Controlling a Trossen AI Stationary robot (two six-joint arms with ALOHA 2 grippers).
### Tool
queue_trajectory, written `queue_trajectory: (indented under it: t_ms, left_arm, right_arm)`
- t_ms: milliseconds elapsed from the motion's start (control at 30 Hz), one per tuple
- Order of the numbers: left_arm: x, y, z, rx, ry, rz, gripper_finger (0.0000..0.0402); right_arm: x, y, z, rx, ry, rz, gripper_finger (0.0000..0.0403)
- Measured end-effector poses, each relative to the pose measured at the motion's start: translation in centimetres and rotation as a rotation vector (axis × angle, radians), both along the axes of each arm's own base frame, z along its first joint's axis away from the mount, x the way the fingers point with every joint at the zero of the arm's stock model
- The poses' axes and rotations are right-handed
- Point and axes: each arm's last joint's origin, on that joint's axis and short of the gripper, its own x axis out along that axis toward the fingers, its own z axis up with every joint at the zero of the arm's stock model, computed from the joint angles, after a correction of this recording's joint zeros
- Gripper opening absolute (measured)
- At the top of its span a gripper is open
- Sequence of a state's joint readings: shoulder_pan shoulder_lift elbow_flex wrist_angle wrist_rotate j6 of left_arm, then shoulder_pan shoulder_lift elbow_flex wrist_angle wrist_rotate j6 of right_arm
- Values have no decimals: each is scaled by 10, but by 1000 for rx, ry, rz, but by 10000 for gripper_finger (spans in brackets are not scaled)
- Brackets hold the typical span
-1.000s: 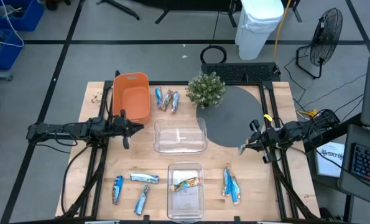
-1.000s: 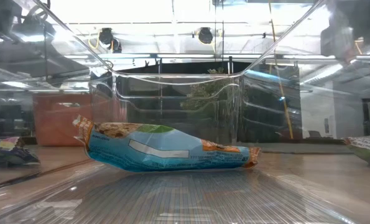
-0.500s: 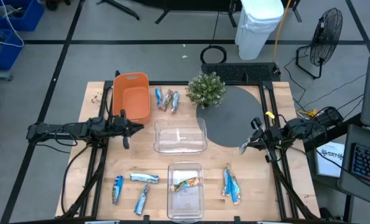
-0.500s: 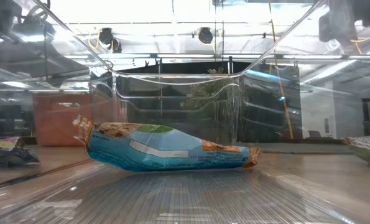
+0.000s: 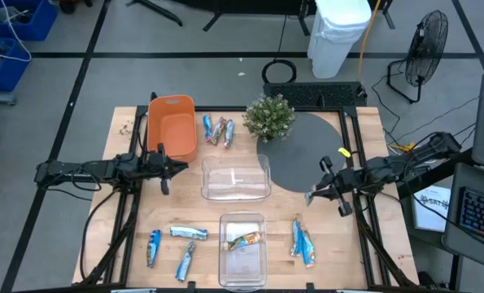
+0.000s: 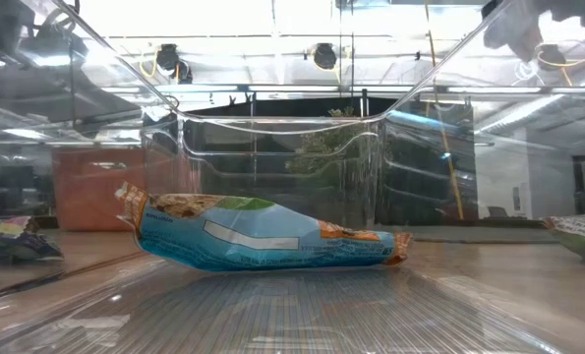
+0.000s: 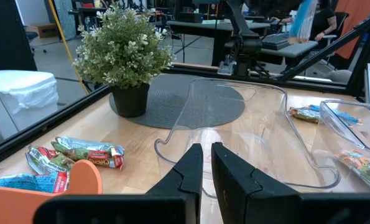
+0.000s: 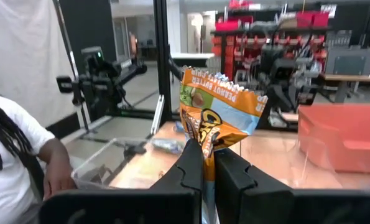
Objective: Pick and place Granola Bars by type
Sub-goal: Put the yellow granola bar into the bottom transparent bin
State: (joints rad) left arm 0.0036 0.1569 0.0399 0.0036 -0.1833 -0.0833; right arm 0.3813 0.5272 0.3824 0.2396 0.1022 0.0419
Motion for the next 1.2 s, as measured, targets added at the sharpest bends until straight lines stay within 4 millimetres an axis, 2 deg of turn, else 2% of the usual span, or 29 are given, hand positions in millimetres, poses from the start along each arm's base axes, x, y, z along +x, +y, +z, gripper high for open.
queue_trajectory:
  t_ms: [333,567,733,933,1200]
  left_arm:
    - [0,0,0,0,0,0,37]
    - [0,0,0,0,0,0,37]
    - [0,0,0,0,0,0,37]
    - [0,0,0,0,0,0,37]
    - [0,0,0,0,0,0,37]
  right_arm:
    - [31,15,-11,12,14,62,8]
    - [48,35,-25,-54,-1,141,8]
    - [54,49,-35,-100,-7,188,8]
    - [56,55,-45,-132,33,207,8]
    - [62,54,-54,-151,85,78,8]
